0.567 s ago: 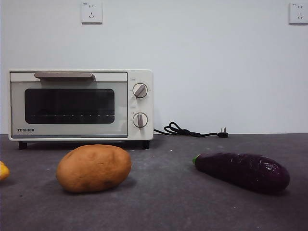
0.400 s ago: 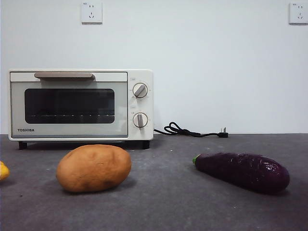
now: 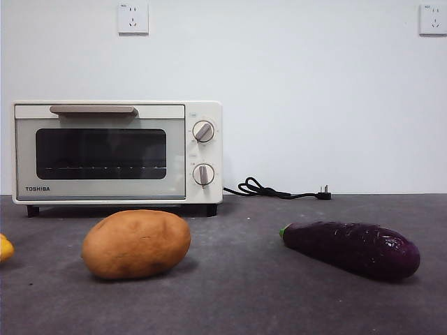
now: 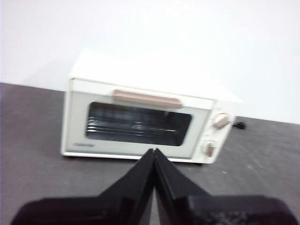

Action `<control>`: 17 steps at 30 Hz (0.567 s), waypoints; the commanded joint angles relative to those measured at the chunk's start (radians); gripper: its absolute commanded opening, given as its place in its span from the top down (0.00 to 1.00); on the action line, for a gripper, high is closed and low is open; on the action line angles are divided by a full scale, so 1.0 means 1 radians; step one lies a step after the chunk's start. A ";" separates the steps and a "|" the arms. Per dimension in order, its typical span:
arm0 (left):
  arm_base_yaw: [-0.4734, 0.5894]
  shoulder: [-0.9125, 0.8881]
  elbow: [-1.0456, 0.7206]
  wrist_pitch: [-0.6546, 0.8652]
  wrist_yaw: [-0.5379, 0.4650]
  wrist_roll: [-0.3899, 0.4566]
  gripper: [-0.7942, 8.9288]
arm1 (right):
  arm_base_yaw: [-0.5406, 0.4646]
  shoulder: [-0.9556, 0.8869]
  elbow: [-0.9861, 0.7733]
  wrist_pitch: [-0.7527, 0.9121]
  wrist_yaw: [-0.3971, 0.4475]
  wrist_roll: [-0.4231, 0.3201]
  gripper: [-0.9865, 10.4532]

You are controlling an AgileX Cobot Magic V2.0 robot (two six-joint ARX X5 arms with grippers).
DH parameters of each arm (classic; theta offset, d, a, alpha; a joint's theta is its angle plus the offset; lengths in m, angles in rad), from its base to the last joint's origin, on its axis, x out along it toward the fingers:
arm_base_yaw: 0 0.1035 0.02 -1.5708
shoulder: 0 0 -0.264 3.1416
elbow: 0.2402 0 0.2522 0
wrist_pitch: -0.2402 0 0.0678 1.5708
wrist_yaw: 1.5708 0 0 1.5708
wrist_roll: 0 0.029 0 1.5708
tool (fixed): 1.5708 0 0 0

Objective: Take the eggplant from the table,put the eggplant in the oven

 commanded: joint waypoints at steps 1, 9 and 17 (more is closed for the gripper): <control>0.003 0.056 0.085 -0.039 0.064 0.057 0.92 | 0.000 0.069 0.106 -0.048 -0.030 0.002 0.92; -0.005 0.236 0.400 -0.167 0.127 0.148 0.92 | 0.002 0.280 0.443 -0.194 -0.078 -0.118 0.92; -0.043 0.399 0.729 -0.278 0.129 0.201 0.92 | 0.002 0.486 0.754 -0.296 -0.195 -0.122 0.92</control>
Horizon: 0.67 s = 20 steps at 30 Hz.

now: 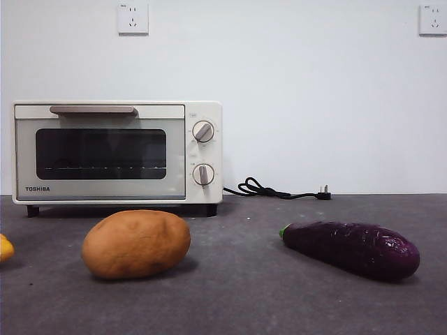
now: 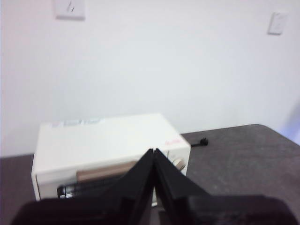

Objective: Take the eggplant from the table,put the eggplant in the oven

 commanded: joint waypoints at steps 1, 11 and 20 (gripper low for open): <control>-0.021 0.047 0.100 -0.044 0.003 0.058 0.92 | 0.001 0.067 0.103 -0.038 -0.048 -0.011 0.92; -0.106 0.158 0.317 -0.174 -0.008 0.140 0.92 | 0.028 0.227 0.378 -0.201 -0.161 -0.012 0.91; -0.108 0.195 0.324 -0.199 -0.005 0.139 0.92 | 0.060 0.294 0.428 -0.344 -0.255 -0.037 0.64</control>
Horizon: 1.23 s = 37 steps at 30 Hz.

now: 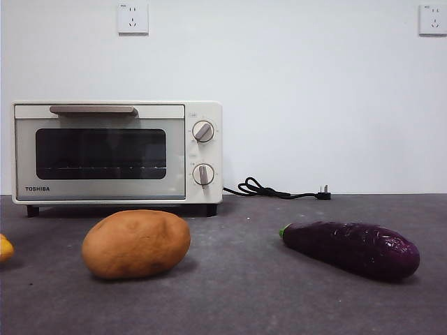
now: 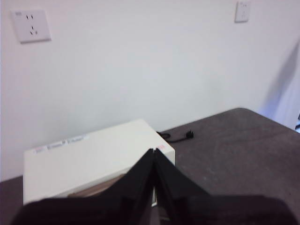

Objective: Take the eggplant from the table,put the eggplant in the oven

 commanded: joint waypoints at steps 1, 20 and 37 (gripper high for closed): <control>-0.003 0.005 0.000 -0.004 0.000 0.015 0.92 | 0.007 0.018 0.002 -0.047 -0.025 -0.036 0.62; -0.003 0.154 0.000 0.016 -0.030 0.077 0.92 | 0.183 0.133 0.003 -0.341 -0.029 -0.174 0.41; 0.170 0.592 0.000 0.182 0.050 0.085 0.92 | 0.303 0.146 0.003 -0.355 0.043 -0.191 0.42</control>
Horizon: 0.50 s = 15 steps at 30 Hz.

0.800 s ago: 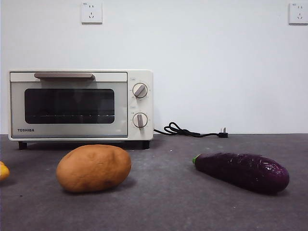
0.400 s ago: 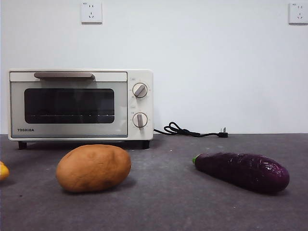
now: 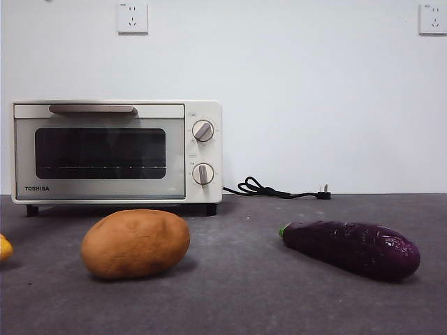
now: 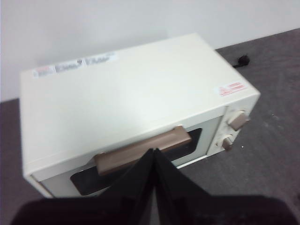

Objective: Take the eggplant from the table,put the eggplant in the oven

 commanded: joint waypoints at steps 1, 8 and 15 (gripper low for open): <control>0.038 0.066 0.000 0.043 0.052 -0.031 0.92 | 0.005 -0.001 0.003 0.002 0.019 -0.010 0.42; 0.096 0.198 0.000 0.110 0.144 -0.056 0.92 | 0.008 0.013 0.003 0.002 0.046 -0.011 0.42; 0.097 0.284 0.000 0.161 0.174 -0.053 0.92 | 0.008 0.046 0.003 0.002 0.052 -0.013 0.42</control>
